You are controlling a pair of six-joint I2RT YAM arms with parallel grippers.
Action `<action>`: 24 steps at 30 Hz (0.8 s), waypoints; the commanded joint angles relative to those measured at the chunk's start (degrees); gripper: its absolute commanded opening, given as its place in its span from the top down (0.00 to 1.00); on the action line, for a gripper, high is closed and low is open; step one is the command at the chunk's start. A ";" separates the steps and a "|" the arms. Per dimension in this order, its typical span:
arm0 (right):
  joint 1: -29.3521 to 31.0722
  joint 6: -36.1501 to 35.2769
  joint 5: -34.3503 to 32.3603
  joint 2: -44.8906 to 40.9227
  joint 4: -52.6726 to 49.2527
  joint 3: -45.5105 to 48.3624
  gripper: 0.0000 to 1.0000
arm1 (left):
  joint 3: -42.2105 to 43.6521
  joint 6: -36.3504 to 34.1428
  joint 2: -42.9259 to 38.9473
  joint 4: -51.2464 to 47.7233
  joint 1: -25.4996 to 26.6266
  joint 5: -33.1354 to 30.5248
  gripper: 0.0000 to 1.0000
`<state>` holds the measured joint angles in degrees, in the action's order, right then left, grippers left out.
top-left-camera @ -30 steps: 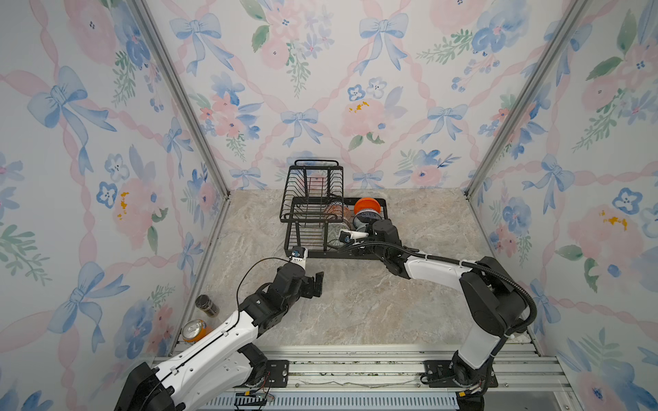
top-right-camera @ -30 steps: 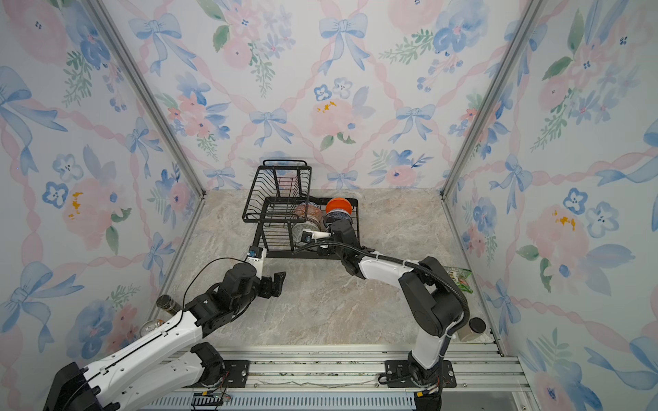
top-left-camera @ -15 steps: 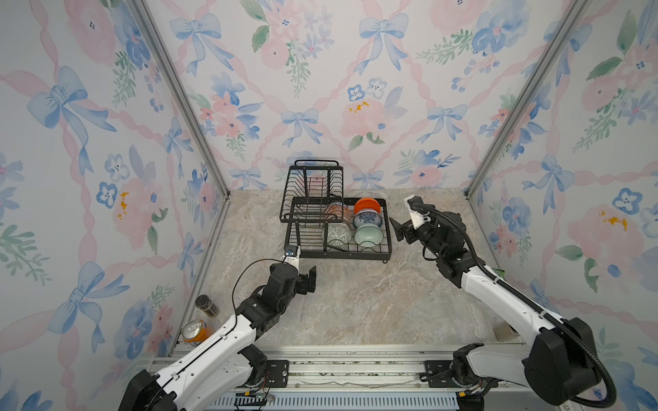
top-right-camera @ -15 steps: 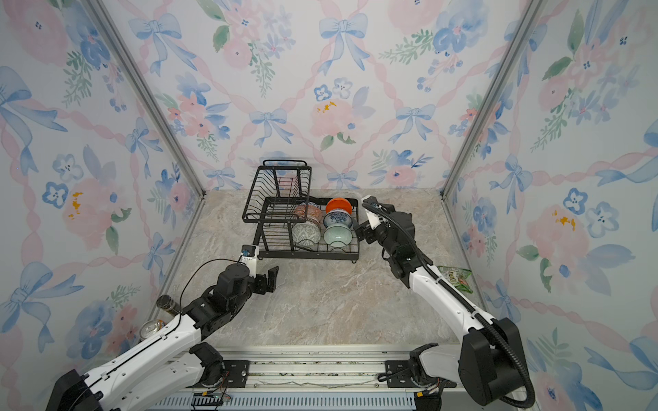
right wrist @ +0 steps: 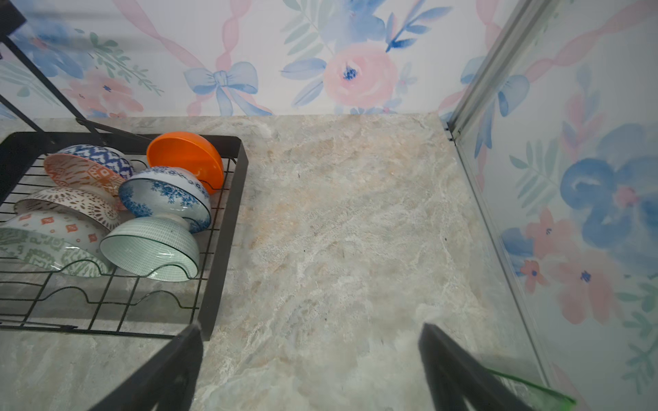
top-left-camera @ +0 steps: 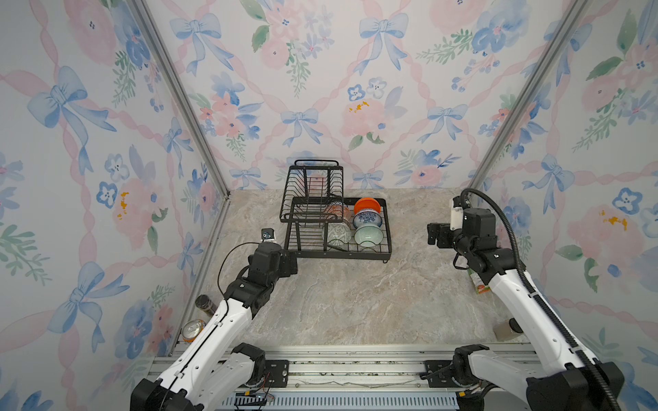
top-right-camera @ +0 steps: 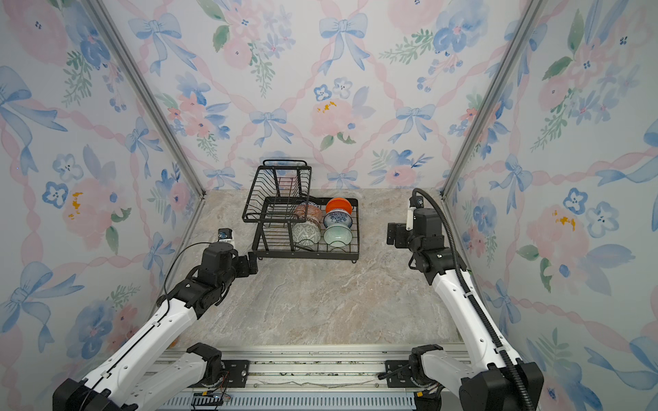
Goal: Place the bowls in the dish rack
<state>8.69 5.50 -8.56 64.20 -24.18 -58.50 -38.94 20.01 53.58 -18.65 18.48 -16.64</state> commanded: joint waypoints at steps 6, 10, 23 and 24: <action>-0.82 3.54 -7.41 -2.87 8.00 16.24 0.03 | -0.18 2.97 5.38 -2.21 -2.97 -2.32 0.02; -1.03 3.69 -9.53 1.02 11.63 19.14 0.03 | 1.19 4.04 10.51 0.40 -5.85 -1.24 0.02; -1.47 0.67 -11.91 10.93 46.29 31.34 0.03 | 16.17 -8.51 12.87 40.32 -13.78 -2.45 0.02; -1.57 0.45 -12.07 11.49 48.49 31.75 0.03 | 18.19 -9.84 12.99 44.79 -14.15 -2.57 0.02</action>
<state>7.79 7.07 -18.96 74.81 12.19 -27.59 -24.40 15.59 67.64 10.02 5.43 -19.00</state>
